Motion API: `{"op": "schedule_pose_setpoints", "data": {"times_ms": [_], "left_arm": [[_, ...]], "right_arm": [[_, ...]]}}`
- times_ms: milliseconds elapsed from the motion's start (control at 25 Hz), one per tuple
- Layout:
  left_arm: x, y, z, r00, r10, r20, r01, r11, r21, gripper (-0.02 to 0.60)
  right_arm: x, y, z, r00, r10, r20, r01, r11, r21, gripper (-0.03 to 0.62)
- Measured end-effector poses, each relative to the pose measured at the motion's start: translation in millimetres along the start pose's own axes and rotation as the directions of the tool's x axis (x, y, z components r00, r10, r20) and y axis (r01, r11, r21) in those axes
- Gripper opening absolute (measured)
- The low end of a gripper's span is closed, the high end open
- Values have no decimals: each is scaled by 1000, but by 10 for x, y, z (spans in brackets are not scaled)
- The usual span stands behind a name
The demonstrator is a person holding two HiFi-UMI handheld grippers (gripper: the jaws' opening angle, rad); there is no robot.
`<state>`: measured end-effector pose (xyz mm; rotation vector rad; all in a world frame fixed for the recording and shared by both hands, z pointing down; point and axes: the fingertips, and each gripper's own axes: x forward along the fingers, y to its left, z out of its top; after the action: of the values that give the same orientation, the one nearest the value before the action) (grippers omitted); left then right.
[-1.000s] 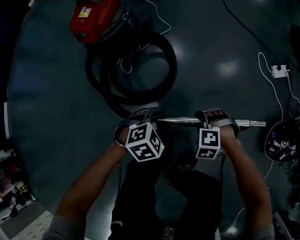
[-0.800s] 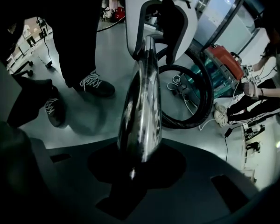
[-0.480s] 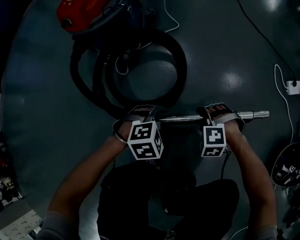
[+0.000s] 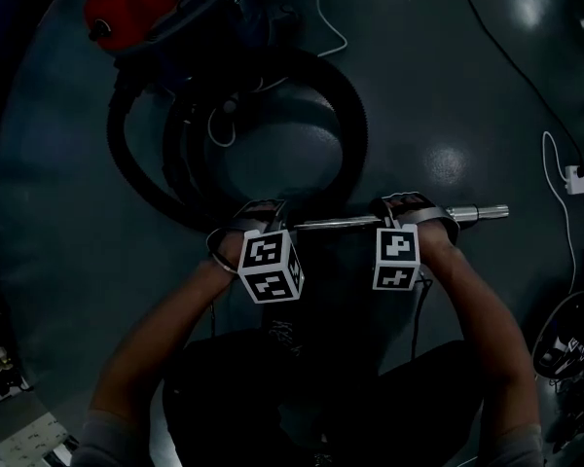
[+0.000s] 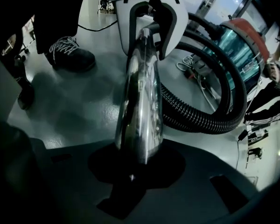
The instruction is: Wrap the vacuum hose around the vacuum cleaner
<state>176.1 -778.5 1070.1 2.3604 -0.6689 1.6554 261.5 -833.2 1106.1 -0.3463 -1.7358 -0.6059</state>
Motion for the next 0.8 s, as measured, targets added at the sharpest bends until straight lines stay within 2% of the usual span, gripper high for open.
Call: {"op": "schedule_pose_setpoints", "data": {"times_ms": [240, 440, 800], "left_arm": [[171, 36, -313, 1000, -18, -21, 18, 999, -34, 219], [279, -41, -456, 991, -126, -33, 123, 989, -79, 176], [403, -8, -534, 990, -131, -48, 127, 989, -80, 173]], "right_arm": [[224, 3, 46, 999, 31, -30, -30, 999, 44, 83], [334, 49, 75, 997, 76, -9, -75, 995, 70, 83], [512, 17, 50, 998, 66, -16, -63, 988, 141, 84]]}}
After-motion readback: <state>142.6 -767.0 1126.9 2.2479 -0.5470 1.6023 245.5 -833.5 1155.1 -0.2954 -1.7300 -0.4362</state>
